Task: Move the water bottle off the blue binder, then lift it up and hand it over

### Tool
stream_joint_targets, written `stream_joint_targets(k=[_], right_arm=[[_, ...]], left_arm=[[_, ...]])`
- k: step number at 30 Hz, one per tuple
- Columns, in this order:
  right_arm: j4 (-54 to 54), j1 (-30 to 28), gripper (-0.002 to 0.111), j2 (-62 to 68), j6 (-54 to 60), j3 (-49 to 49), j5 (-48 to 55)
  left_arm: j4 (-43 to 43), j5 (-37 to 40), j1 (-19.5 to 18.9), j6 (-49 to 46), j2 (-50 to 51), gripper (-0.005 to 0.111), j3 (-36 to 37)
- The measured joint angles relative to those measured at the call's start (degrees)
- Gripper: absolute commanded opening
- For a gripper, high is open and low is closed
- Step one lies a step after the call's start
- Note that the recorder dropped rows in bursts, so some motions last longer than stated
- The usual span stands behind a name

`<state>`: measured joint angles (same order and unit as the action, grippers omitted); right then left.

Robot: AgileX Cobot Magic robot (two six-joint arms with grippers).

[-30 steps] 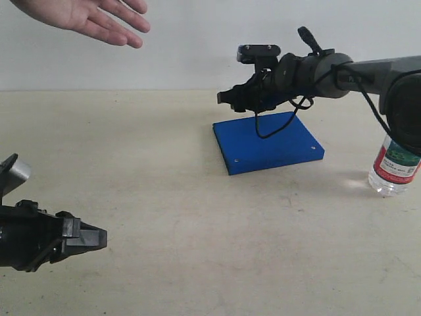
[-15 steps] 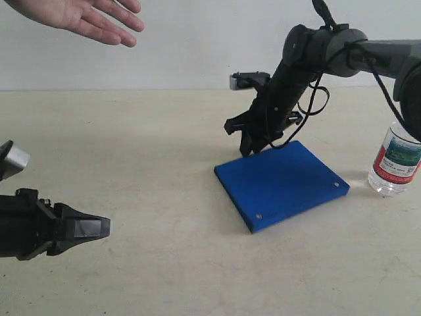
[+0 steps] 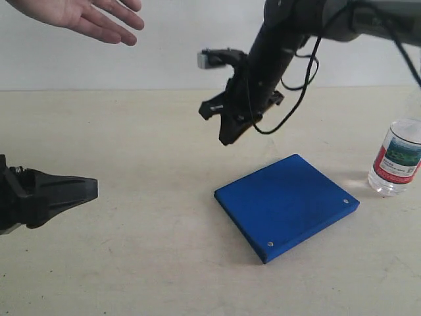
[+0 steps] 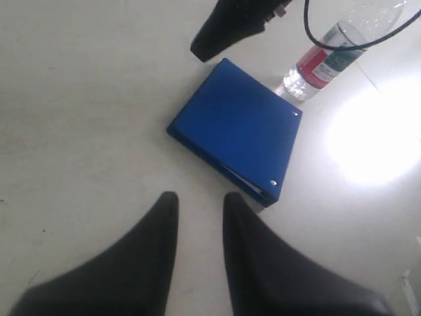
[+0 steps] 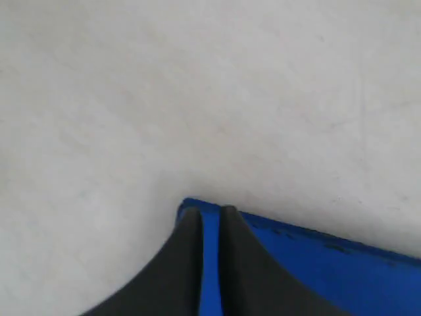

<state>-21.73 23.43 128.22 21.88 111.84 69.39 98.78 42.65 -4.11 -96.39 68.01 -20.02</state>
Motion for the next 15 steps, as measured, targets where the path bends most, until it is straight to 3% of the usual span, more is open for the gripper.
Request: stream_joint_targets(k=[7,15], right_arm=[[10.64,5.68,0.004,-13.97,-0.82,-3.04,0.0],[14.63,5.7,0.004,-20.27,-7.35,-22.08,0.31]], left_arm=[[-6.23,-3.95,0.0,6.66,-2.68,0.023,0.0],[-12.71,-8.66,0.0,12.6,-7.06,0.023,-1.9]])
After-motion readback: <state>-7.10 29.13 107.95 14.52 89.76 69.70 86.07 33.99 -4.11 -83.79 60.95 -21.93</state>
